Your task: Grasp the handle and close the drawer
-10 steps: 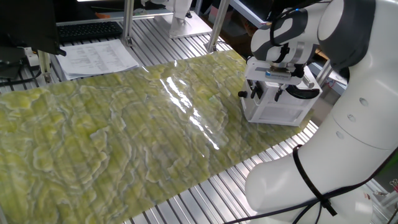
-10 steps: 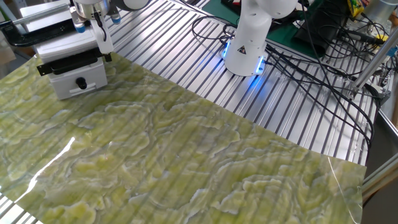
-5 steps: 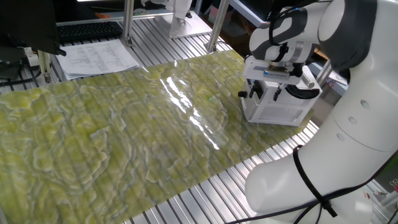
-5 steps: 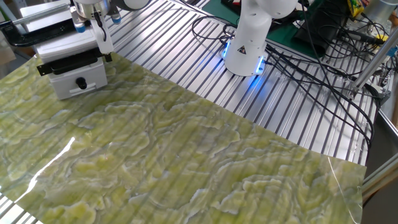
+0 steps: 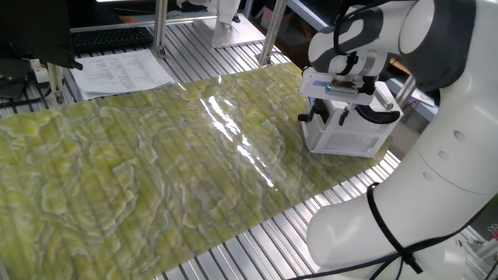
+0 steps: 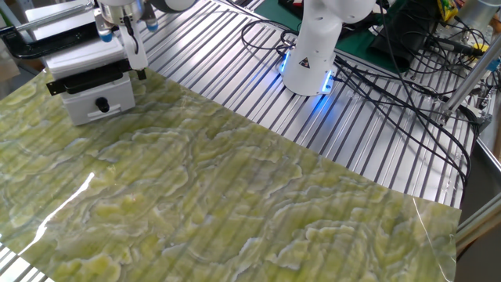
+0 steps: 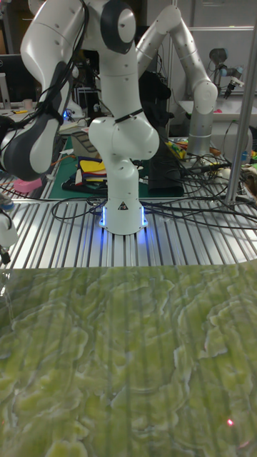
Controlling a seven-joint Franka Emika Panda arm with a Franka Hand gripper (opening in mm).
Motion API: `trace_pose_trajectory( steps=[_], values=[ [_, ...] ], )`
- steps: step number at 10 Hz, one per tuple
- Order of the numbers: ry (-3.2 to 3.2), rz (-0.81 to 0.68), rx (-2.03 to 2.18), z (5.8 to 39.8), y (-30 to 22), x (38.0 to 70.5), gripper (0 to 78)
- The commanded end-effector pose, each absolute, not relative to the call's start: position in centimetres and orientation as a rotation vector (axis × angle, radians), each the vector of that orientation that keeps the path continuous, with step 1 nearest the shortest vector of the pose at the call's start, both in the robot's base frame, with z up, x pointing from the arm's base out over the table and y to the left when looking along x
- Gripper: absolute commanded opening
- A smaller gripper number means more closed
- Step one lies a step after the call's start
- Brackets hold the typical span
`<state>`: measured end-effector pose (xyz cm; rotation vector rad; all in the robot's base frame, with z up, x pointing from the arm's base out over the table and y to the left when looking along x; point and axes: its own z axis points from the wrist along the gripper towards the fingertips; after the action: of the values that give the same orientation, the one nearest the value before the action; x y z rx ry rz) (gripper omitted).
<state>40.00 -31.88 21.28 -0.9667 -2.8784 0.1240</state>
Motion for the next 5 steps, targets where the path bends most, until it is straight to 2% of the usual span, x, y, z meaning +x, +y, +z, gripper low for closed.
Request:
trace_pose_trajectory(
  steps=[1, 5],
  values=[
    [-2.864, 0.134, -0.986, 22.2, -30.5, 40.0, 77.4],
    [-2.881, 0.076, -0.936, 23.6, -28.4, 40.1, 77.4]
  ],
)
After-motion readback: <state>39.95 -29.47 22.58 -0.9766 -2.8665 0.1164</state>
